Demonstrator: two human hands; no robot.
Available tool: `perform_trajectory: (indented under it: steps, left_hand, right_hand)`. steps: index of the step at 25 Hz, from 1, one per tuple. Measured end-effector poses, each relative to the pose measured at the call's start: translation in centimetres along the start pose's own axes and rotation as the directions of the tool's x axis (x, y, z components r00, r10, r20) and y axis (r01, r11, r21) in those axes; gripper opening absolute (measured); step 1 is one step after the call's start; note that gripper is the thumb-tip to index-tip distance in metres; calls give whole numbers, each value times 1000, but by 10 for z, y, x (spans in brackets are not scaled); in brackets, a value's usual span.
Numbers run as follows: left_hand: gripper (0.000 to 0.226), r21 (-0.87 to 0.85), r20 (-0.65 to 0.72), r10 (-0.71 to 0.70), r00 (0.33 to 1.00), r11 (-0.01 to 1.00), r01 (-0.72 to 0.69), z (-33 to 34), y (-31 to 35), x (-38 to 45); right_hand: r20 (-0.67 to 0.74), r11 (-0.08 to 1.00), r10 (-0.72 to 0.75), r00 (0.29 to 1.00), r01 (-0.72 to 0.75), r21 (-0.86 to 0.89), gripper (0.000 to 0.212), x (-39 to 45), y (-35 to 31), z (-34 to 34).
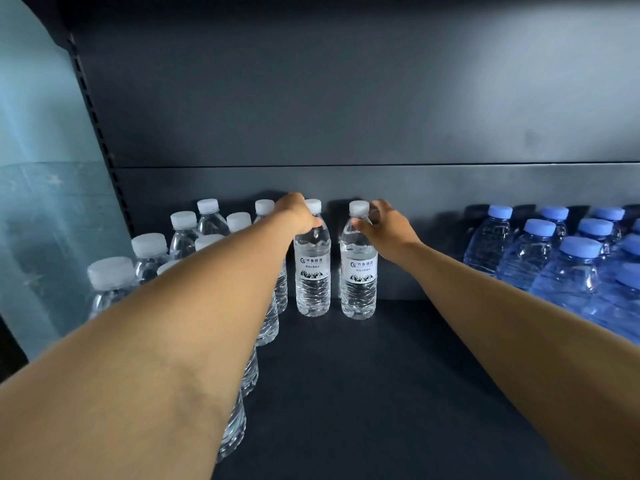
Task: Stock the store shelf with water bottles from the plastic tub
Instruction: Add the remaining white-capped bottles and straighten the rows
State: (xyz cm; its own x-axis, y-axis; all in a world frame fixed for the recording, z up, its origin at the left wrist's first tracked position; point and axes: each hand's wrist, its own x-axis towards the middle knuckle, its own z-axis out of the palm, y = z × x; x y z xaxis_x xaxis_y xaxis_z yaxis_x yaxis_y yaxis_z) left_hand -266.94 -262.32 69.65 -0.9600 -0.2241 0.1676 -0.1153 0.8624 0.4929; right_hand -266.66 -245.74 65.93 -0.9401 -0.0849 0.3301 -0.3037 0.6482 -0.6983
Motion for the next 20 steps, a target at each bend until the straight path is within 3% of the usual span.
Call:
perform_trajectory:
  steps: [4, 9, 15, 20]
  left_hand:
    - [72, 247, 22, 161, 987, 956, -161, -16, 11, -21]
    - [71, 650, 106, 314, 943, 696, -305, -39, 12, -64]
    - [81, 743, 108, 294, 950, 611, -273, -71, 1, -163]
    - [87, 752, 129, 259, 957, 604, -265, -70, -28, -271]
  right_hand:
    - [50, 962, -104, 993, 113, -250, 56, -14, -7, -25]
    - [112, 822, -122, 986, 163, -545, 72, -45, -28, -61]
    - [166, 650, -83, 983, 180, -738, 82, -124, -62, -92]
    - [183, 622, -59, 981, 180, -762, 91, -227, -80, -93]
